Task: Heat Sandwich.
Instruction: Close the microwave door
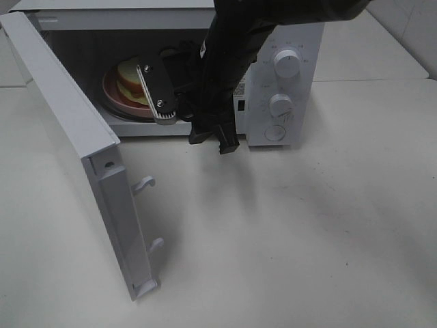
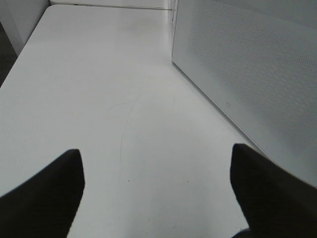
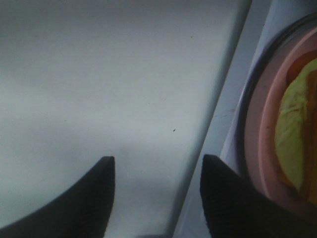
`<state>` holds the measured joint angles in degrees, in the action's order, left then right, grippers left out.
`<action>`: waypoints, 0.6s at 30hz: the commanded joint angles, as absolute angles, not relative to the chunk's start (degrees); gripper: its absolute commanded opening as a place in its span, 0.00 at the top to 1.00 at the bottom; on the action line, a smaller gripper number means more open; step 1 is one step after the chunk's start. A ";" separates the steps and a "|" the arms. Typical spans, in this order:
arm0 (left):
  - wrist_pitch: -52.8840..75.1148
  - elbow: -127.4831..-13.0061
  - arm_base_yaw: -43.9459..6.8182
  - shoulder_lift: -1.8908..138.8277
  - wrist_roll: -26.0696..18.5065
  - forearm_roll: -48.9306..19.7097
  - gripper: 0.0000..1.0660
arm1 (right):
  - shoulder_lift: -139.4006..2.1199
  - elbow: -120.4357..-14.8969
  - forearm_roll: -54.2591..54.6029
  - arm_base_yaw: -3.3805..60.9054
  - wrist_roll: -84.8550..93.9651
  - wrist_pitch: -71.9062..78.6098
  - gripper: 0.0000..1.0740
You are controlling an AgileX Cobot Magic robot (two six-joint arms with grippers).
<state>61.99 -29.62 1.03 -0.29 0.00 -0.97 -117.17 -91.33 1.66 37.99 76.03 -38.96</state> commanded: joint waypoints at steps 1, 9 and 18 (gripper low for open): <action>61.25 -29.51 0.74 -1.26 0.00 -1.09 0.28 | -115.28 -90.99 -1.03 38.67 69.21 -44.69 0.51; 61.25 -29.51 0.74 -1.26 0.00 -1.09 0.28 | -111.67 -90.99 -1.78 38.85 52.31 -57.07 0.51; 61.25 -29.51 0.74 -1.26 0.00 -1.09 0.28 | -106.40 -90.87 -2.18 38.85 24.35 -61.65 0.51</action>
<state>61.99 -29.62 1.03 -0.29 0.00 -0.97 -106.91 -91.27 -2.01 38.79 27.50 -60.91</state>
